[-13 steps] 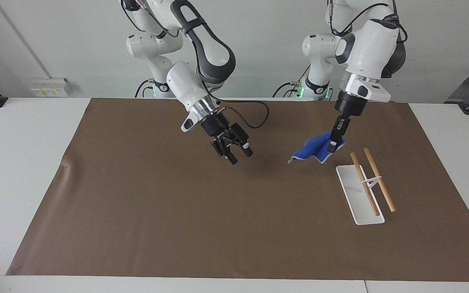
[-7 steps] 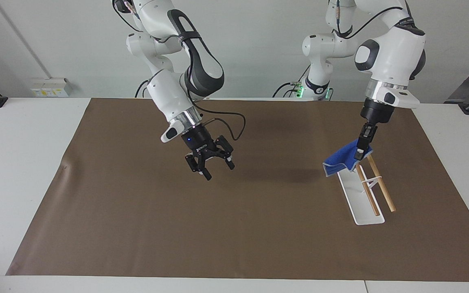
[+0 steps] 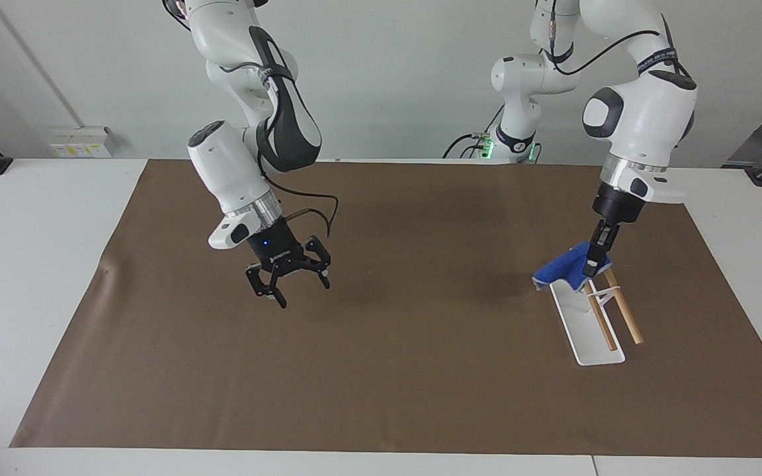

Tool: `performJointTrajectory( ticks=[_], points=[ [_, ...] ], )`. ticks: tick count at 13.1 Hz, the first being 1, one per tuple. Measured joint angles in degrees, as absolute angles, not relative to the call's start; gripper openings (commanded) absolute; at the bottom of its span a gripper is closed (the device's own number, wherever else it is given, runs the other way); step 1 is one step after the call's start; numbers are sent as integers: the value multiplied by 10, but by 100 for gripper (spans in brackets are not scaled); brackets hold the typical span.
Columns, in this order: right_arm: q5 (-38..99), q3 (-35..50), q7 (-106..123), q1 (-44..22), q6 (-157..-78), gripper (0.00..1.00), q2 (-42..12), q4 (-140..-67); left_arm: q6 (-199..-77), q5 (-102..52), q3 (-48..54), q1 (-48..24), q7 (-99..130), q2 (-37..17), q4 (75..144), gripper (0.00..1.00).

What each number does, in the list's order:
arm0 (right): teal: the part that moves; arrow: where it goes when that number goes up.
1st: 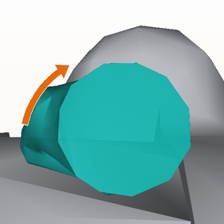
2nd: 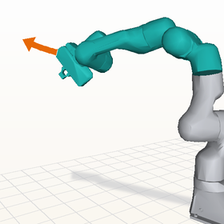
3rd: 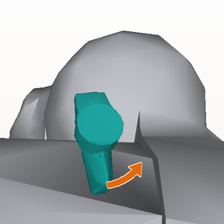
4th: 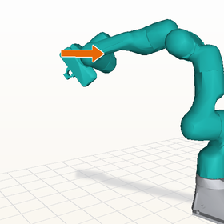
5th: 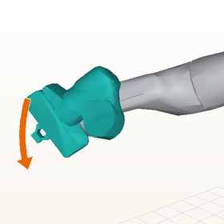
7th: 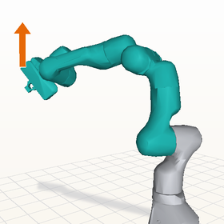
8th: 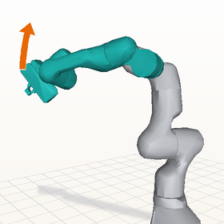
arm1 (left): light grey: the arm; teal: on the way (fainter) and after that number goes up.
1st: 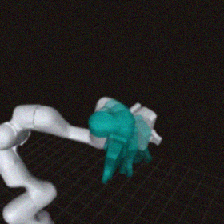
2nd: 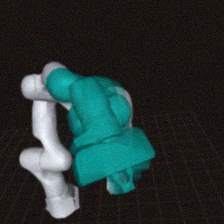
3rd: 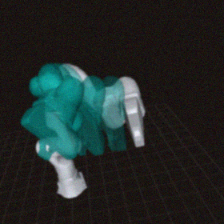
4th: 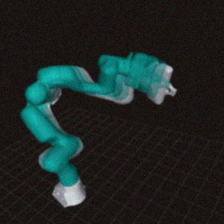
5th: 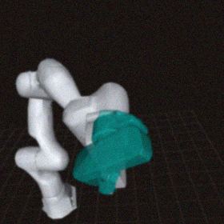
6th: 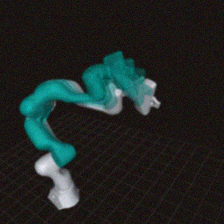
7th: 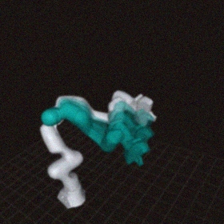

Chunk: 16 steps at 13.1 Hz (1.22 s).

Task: Right arm passes towel to left arm to hang
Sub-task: 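Lower the towel onto the dowels while the right gripper withdraws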

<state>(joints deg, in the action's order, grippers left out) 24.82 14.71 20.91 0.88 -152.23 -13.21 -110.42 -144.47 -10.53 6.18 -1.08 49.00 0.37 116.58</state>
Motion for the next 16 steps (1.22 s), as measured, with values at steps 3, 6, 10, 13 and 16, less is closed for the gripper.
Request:
performJointTrajectory(
  ticks=[3,6,10,13,16],
  points=[
    [108,123,164,12,-1449,100,-131,-1070,-1453,-105,61,-10,504,-10,1168,0],
    [-10,122,64,9,-1336,100,-121,-1015,-1459,-105,63,-10,534,-13,1168,0],
    [-27,83,11,-12,-1205,100,-73,-980,-1478,-105,68,-12,593,-14,1163,0],
    [-27,19,-5,-36,-1125,100,-31,-975,-1479,-105,69,-12,614,-18,1147,0],
    [-27,7,-25,-13,-1016,100,-8,-933,-1479,-105,69,-12,619,-24,1140,0]
  ],
)
